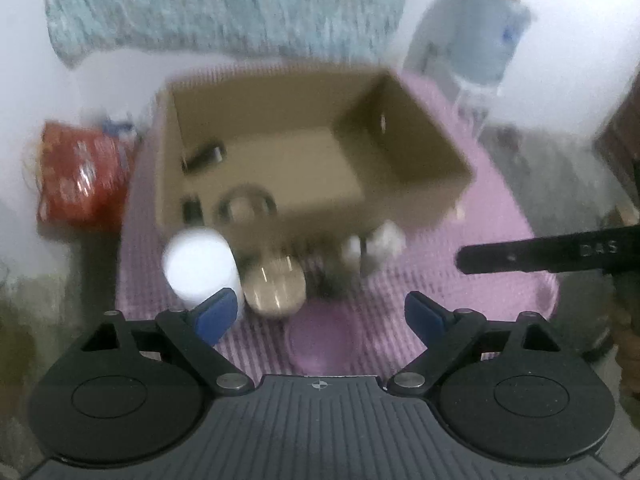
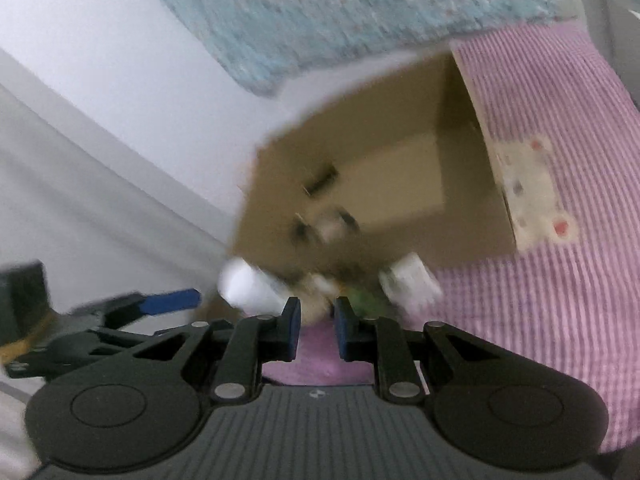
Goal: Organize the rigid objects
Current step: 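Reach the right tool to the pink plastic lid and grasp its rim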
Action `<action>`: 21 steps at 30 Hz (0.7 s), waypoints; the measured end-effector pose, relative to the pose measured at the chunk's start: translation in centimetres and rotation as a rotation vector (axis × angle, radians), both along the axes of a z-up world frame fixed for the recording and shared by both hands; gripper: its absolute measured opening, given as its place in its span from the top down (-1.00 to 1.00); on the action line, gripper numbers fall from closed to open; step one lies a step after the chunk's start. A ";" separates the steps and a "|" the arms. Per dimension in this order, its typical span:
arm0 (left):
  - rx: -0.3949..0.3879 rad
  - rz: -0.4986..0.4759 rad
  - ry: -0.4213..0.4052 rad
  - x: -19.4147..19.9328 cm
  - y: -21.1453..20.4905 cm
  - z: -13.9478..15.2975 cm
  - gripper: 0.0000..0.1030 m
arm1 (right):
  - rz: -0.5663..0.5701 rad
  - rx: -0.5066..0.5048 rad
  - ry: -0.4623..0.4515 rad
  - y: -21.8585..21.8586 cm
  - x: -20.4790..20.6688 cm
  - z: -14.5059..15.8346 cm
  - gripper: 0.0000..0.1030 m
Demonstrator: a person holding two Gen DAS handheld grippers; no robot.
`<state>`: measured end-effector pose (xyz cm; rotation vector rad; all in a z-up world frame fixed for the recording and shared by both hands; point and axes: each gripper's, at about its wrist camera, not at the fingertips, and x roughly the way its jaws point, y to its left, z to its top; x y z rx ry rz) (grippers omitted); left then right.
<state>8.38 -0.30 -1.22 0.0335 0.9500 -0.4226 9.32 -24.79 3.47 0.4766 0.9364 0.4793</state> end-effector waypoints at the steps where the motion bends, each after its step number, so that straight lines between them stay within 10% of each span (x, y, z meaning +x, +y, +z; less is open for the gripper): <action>1: 0.007 -0.008 0.026 0.1 -0.4 -1.1 -0.77 | 0.000 -0.021 0.022 0.6 0.1 -1.0 0.61; 12: 0.114 -0.061 0.079 0.2 -2.9 -7.5 -0.77 | 0.059 -0.113 0.153 4.8 2.6 -6.8 0.57; 16: 0.130 -0.066 0.081 0.3 -3.0 -8.5 -0.77 | 0.091 -0.156 0.146 6.3 3.4 -7.5 -0.03; 21: 0.135 -0.066 0.090 0.9 -3.2 -9.4 -0.77 | 0.123 -0.215 0.110 7.6 4.0 -7.9 -0.01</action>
